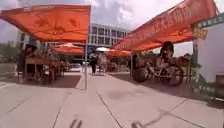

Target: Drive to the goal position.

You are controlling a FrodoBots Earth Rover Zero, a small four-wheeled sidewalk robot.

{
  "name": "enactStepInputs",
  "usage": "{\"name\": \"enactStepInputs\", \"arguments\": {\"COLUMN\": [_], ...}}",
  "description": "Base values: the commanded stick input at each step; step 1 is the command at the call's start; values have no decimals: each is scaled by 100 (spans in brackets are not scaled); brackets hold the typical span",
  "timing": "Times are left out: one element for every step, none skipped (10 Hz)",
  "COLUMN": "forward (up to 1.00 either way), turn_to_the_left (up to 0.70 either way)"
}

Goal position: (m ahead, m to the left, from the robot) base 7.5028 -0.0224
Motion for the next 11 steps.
{"name": "enactStepInputs", "arguments": {"forward": [85, 85, 85, 85, 85, 85, 85, 85, 85, 85, 85], "turn_to_the_left": [-1, -1, -1, -1, -1, -1, -1, -1, -1, -1, -1]}}
